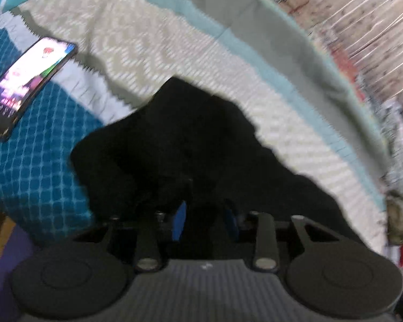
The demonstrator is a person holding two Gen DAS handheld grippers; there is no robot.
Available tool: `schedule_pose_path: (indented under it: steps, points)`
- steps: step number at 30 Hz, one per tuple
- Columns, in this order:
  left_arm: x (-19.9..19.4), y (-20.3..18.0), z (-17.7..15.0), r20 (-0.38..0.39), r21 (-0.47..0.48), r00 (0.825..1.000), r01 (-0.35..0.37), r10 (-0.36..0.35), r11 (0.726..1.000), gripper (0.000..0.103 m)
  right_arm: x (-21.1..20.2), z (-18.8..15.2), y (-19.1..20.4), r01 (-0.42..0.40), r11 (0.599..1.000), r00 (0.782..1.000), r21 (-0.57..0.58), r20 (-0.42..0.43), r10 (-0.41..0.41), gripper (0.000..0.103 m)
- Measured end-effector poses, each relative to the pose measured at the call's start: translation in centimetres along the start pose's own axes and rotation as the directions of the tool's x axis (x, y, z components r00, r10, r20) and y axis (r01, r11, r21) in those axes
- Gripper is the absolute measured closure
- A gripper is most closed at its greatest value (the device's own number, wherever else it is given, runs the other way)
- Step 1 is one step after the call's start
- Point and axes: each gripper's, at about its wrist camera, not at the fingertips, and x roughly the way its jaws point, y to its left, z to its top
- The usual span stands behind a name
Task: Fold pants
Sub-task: 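Grasp the folded garment with the left tool while the right tool holds the zipper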
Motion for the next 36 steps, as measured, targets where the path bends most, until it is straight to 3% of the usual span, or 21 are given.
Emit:
schedule_pose_path:
  steps: [2, 6, 10, 15, 17, 18, 19, 21, 23, 27, 29, 31, 33, 34, 35, 36]
  points:
    - [0.5, 0.7, -0.2, -0.019, -0.021, 0.999, -0.042, 0.041, 0.999, 0.097, -0.7, -0.4, 0.5, 0.044, 0.997, 0.998, -0.067, 0.039, -0.042, 0.085]
    - [-0.5, 2.0, 0.1, -0.027, -0.11, 1.0, -0.017, 0.014, 0.994, 0.097, -5.2, -0.3, -0.7, 0.003, 0.999, 0.975, 0.039, 0.221, -0.012, 0.088]
    - [-0.7, 1.5, -0.3, -0.011, -0.103, 0.999, -0.043, 0.042, 0.994, 0.097, -7.3, 0.2, 0.6, -0.02, 1.0, 0.936, -0.009, 0.351, 0.022, 0.088]
    - [-0.7, 0.9, -1.0, 0.031, -0.118, 0.997, -0.06, 0.064, 0.991, 0.097, -3.3, 2.2, 2.9, -0.008, 1.0, 0.948, -0.017, 0.318, 0.013, 0.085]
    - [-0.8, 0.6, -1.3, 0.045, -0.104, 0.996, -0.073, 0.078, 0.992, 0.097, 0.0, 2.3, 3.6, 0.081, 0.995, 0.971, -0.051, 0.227, -0.067, 0.077]
    - [-0.8, 0.4, -1.2, 0.049, -0.092, 0.995, -0.08, 0.084, 0.993, 0.097, 1.3, 2.3, 3.5, 0.139, 0.988, 0.977, -0.061, 0.169, -0.127, 0.069]
    - [-1.0, 0.0, -1.3, 0.051, -0.075, 0.995, -0.08, 0.084, 0.994, 0.097, 1.4, 2.1, 3.2, 0.149, 0.988, 0.978, -0.036, 0.155, -0.142, 0.069]
    - [-1.9, -0.3, -1.3, 0.059, -0.062, 0.997, -0.051, 0.055, 0.997, 0.089, -1.0, 1.4, 2.2, 0.038, 0.997, 0.974, 0.064, 0.219, -0.052, 0.069]
    - [-3.1, -0.7, -1.0, 0.086, -0.055, 0.996, -0.017, 0.022, 0.998, 0.083, -3.2, 0.6, 2.0, -0.039, 0.996, 0.972, 0.084, 0.233, 0.019, 0.069]
    - [-5.4, -1.6, 0.5, 0.188, -0.027, 0.982, 0.017, -0.012, 0.999, 0.077, -5.7, -2.4, 4.4, -0.156, 0.986, 0.971, -0.053, 0.174, 0.163, 0.07]
    - [-6.2, -1.8, 1.3, 0.224, -0.035, 0.975, 0.024, -0.016, 0.999, 0.076, -5.1, -4.2, 5.0, -0.129, 0.983, 0.984, -0.13, 0.11, 0.143, 0.068]
    - [-6.6, -1.8, 2.4, 0.247, -0.034, 0.969, 0.02, -0.011, 0.999, 0.071, -2.5, -5.3, 4.4, 0.027, 0.989, 1.0, -0.145, 0.012, -0.026, 0.072]
    - [-6.6, -1.9, 3.8, 0.26, -0.007, 0.965, -0.038, 0.038, 0.999, 0.049, -2.5, -5.4, 3.1, 0.017, 0.999, 1.0, -0.048, 0.016, -0.016, 0.074]
    - [-6.3, -2.0, 4.4, 0.266, 0.019, 0.962, -0.07, 0.062, 0.997, 0.045, -3.1, -4.9, 3.3, 0.013, 1.0, 1.0, -0.028, 0.014, -0.012, 0.072]
    - [-6.0, -2.2, 4.9, 0.27, 0.045, 0.96, -0.094, 0.079, 0.995, 0.037, -3.4, -4.6, 3.8, 0.016, 0.999, 1.0, -0.036, 0.019, -0.016, 0.071]
    - [-5.4, -2.4, 5.6, 0.267, 0.072, 0.959, -0.115, 0.092, 0.991, 0.022, -4.1, -4.4, 4.5, 0.019, 0.998, 0.999, -0.055, 0.039, -0.017, 0.07]
